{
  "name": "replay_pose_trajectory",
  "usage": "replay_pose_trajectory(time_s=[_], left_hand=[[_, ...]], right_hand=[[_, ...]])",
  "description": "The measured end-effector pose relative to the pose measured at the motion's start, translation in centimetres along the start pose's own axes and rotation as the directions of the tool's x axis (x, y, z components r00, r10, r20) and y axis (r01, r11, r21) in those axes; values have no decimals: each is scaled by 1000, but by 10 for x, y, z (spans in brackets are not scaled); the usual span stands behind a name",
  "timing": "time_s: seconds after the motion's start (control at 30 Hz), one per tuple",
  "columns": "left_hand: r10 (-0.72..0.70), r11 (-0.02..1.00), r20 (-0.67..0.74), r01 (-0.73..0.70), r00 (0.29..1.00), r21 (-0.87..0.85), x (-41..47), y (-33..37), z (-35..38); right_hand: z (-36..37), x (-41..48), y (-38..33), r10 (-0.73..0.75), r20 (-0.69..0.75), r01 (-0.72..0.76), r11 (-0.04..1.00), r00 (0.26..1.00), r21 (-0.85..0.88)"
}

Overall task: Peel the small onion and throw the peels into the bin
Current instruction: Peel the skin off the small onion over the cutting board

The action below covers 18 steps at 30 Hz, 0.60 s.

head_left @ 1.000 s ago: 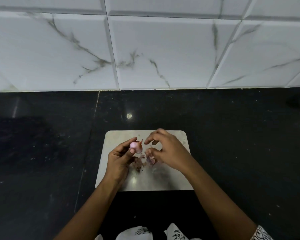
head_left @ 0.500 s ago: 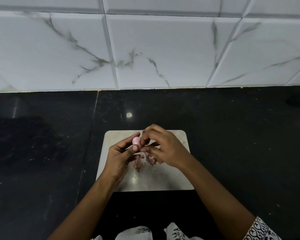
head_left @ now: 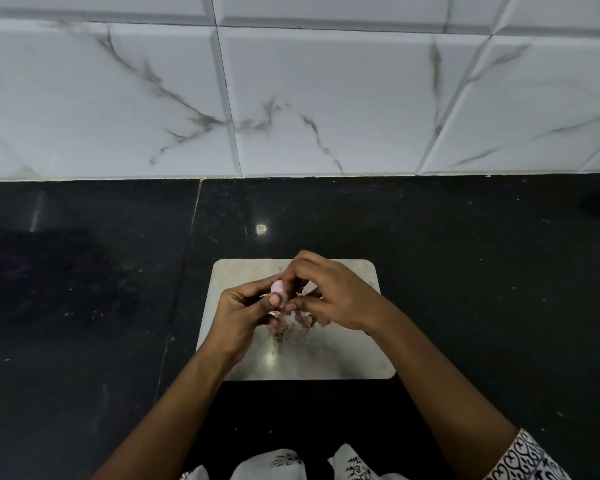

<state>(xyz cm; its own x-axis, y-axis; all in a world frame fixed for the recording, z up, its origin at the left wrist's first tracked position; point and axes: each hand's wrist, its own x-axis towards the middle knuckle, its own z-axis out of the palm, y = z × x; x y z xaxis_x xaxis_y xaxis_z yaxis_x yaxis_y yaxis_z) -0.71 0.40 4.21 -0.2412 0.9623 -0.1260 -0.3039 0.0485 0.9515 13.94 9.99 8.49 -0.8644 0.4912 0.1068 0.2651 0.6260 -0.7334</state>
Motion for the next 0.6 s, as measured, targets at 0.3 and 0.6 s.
replay_pose_trajectory(time_s=[0.3,0.6], left_hand=[[69,997,-45,-67,997,47,3,1,2],[106,991,-36,-103,994,90,4,4,1]], right_hand=[[-5,-5,-7,59,-34,-58,998,998,20],[1,-8,-5,49,-89,-49,999,995,1]])
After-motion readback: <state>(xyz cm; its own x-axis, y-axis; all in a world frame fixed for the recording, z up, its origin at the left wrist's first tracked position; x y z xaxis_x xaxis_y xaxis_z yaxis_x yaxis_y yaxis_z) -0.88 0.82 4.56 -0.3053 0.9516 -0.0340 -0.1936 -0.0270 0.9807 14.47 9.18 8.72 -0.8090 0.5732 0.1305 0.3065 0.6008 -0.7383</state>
